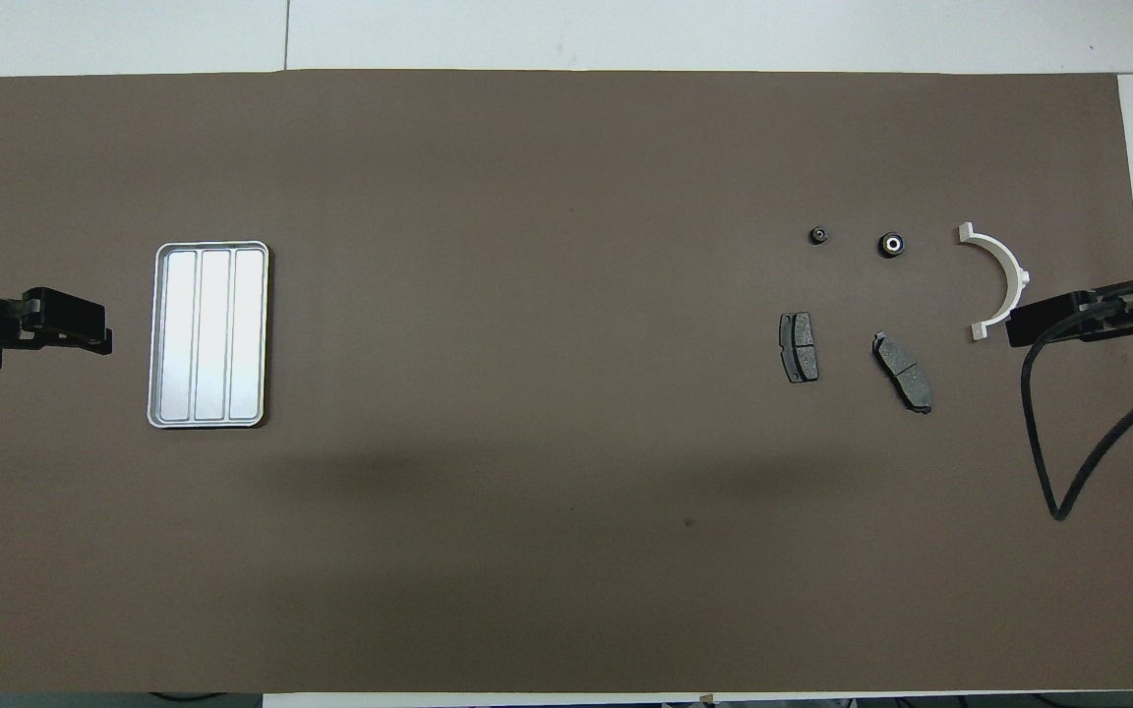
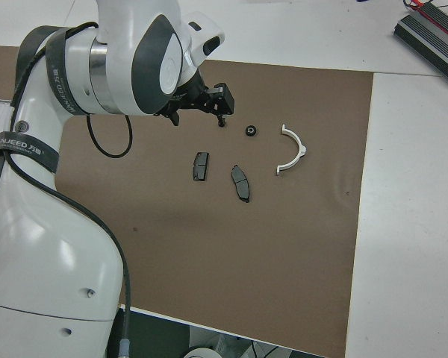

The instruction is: Pick bearing gear from pile to tray

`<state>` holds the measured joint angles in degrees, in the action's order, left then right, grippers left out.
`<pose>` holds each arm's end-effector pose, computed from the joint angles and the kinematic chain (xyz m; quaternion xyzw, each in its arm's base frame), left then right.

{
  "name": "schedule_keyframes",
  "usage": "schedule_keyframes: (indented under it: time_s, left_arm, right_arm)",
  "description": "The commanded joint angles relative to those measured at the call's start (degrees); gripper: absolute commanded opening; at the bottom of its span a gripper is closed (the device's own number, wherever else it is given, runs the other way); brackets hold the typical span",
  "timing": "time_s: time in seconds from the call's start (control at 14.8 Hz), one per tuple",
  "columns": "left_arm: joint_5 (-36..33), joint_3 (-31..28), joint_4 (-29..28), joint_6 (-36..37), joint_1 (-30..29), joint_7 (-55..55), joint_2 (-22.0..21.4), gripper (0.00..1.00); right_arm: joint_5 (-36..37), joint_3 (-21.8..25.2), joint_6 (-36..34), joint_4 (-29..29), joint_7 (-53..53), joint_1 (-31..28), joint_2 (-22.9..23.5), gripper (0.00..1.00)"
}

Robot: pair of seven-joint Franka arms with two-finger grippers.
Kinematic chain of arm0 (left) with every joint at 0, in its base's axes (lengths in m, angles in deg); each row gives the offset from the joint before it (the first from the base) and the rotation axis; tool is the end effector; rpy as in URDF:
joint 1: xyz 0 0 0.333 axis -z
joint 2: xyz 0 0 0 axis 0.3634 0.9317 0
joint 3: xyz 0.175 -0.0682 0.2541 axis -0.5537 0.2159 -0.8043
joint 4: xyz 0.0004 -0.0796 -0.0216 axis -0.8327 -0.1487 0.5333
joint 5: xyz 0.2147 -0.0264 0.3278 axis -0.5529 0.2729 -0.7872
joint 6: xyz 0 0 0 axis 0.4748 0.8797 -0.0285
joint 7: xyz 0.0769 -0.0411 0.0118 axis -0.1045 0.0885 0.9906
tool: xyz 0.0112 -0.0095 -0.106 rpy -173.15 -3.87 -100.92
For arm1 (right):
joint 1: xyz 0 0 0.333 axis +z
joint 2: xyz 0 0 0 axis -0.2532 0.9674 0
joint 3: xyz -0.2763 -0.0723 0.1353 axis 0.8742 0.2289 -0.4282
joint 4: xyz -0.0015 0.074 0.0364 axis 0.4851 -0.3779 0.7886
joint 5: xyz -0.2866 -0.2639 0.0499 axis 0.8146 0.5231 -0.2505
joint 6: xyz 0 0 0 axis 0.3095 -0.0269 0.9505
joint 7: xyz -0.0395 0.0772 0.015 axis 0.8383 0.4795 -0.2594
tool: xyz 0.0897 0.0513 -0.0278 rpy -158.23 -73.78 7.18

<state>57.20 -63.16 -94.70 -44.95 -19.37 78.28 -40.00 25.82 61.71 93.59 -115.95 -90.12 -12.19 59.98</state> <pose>0.5322 -0.0242 0.5924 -0.9990 -0.0282 0.0338 0.0030 0.5291 0.0113 0.6213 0.9987 0.0498 -0.0045 0.0107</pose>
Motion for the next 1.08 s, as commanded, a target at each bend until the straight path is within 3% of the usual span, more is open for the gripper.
schedule_keyframes:
  time_s: [0.0,0.34,0.61,1.02]
  left_arm:
    - [0.6,0.0,-0.4,0.1,0.0,-0.1,-0.6,1.0]
    - [0.6,-0.1,-0.4,0.1,0.0,-0.1,-0.6,1.0]
    - [0.6,0.0,-0.4,0.1,0.0,-0.1,-0.6,1.0]
    - [0.6,0.0,-0.4,0.1,0.0,-0.1,-0.6,1.0]
  right_arm:
    - [0.6,-0.3,3.0,-1.9,0.9,-0.1,0.8,1.0]
    - [1.1,-0.9,7.7,-1.2,6.2,2.2,9.8,1.0]
    - [1.2,-0.9,13.6,3.7,7.4,2.3,21.2,1.0]
    - [3.3,-0.8,20.9,8.6,12.1,3.7,33.8,1.0]
